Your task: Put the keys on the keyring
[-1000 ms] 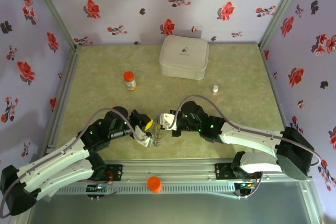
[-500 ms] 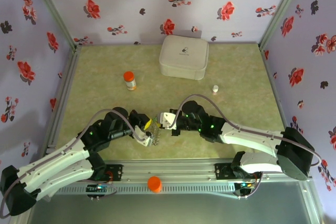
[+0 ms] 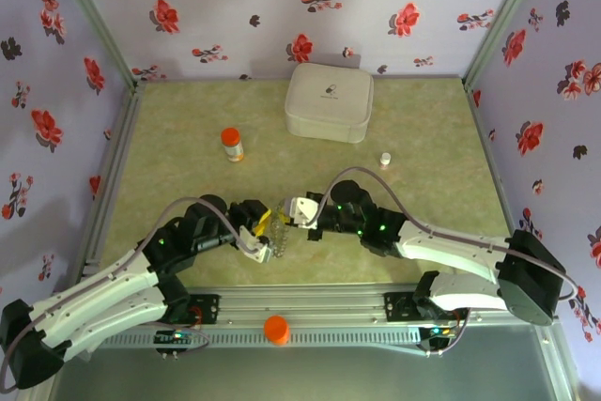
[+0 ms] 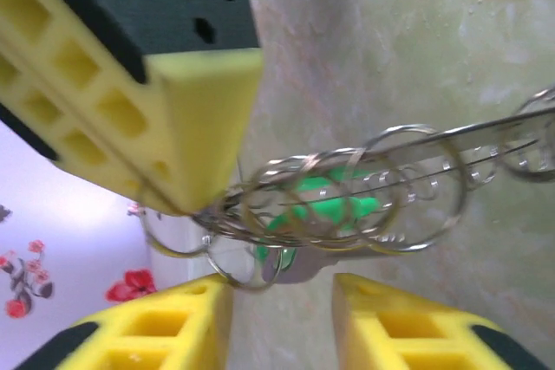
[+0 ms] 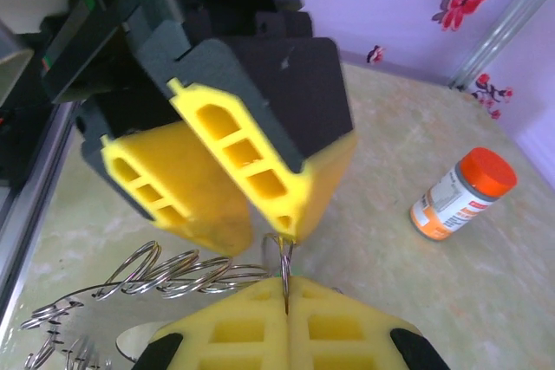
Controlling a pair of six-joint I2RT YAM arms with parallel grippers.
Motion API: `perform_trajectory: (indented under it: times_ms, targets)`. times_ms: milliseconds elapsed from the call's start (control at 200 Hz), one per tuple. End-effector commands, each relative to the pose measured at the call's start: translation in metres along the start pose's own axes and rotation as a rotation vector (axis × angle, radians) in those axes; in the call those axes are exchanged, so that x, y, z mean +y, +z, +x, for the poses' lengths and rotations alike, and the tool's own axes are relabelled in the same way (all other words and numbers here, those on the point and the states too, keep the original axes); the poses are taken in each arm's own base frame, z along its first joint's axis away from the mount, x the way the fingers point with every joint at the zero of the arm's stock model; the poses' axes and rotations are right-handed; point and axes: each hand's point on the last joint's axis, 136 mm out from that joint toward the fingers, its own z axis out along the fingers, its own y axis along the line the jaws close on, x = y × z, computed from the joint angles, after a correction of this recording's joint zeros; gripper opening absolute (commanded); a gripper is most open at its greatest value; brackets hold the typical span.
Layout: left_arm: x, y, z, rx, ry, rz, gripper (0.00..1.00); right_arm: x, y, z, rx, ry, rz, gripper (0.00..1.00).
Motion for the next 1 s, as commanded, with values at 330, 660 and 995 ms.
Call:
perform_trajectory:
  times_ms: [330,660,995]
  targets:
    - [0.031,-0.044,-0.008,-0.166,-0.739,0.108,0.41,-0.01,-0.011,-0.002,-0.049,0.011,0.035,0.0]
    - [0.074,-0.048,-0.044,-0.492,-0.958,0.239,0.39,0.002,-0.019,-0.012,-0.047,0.003,-0.057,0.0]
    - [0.043,-0.026,-0.04,-0.415,-0.857,0.343,0.42,0.005,-0.016,-0.012,-0.045,0.044,-0.084,0.0]
